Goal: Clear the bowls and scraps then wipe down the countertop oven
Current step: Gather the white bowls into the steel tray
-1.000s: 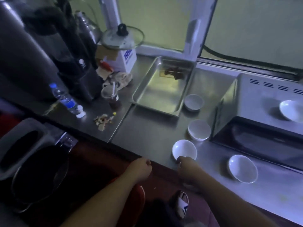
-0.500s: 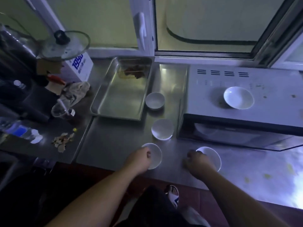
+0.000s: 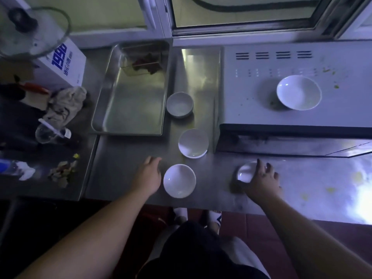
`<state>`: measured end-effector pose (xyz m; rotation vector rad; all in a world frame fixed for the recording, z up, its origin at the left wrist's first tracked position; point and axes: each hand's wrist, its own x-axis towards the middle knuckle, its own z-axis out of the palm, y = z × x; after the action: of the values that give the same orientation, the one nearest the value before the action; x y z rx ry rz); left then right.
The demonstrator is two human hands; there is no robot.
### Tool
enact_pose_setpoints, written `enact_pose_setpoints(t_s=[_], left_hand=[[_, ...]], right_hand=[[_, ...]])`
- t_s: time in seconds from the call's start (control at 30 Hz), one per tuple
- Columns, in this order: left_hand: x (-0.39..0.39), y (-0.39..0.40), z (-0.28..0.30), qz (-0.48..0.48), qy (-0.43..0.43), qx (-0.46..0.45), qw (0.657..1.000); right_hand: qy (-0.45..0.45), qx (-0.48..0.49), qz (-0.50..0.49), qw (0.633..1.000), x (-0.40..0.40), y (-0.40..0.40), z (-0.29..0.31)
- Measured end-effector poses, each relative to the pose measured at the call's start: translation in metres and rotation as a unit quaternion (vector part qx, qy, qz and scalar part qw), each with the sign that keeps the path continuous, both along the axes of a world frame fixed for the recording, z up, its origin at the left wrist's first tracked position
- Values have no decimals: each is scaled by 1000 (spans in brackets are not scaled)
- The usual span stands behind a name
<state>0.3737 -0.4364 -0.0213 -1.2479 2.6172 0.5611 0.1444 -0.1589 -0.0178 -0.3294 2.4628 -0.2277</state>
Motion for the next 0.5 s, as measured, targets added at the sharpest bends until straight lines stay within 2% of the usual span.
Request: enact_pose_setpoints(t_s=[0.23,0.37,0.5], left_hand=[[28,-25,-39,0,-60,52,997],[31,-28,-56,-16,-79,57,995],[32,-29,-69,-42,-92,49,994]], right_hand=[[17,0,-66,998,7,-12,-15],[50,-43,-178,982,8,-5,-26],[12,-13,-271,962,11,6,-26]])
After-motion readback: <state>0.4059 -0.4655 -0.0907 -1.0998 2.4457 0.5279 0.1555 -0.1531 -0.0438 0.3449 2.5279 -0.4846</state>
